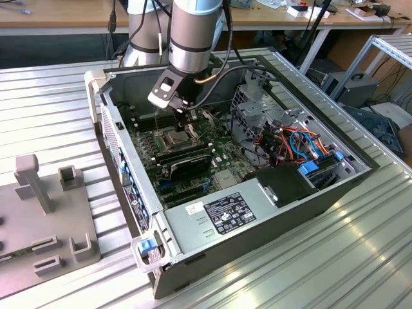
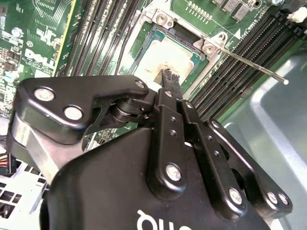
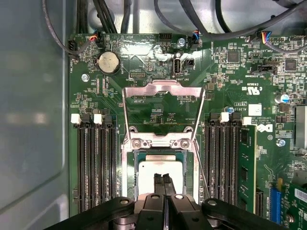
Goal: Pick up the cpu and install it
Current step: 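Place the cpu into insertion slot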
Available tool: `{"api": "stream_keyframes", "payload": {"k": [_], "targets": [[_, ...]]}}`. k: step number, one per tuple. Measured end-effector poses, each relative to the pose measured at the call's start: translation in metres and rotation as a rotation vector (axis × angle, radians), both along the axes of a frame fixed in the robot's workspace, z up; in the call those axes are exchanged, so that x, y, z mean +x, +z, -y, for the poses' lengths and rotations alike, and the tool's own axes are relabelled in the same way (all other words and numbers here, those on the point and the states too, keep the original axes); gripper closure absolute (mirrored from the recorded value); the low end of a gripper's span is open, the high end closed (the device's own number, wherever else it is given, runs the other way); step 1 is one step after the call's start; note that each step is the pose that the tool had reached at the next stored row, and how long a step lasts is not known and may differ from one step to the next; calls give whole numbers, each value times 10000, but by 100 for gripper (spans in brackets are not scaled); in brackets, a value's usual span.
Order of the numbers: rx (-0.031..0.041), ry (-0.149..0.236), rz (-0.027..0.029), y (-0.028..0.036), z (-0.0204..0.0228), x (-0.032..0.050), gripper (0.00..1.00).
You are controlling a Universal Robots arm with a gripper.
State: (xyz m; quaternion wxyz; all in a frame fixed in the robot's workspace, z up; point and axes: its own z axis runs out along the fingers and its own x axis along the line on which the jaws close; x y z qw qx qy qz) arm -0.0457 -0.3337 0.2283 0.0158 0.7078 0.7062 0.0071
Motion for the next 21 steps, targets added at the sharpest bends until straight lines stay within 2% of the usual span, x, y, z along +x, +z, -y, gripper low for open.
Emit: {"api": "stream_keyframes", "payload": {"k": [7,14,21], "targets": [[1,0,0,8,0,0,89],[1,1,12,103,0,1,89],[1,-1,14,106,0,0,89]]}}
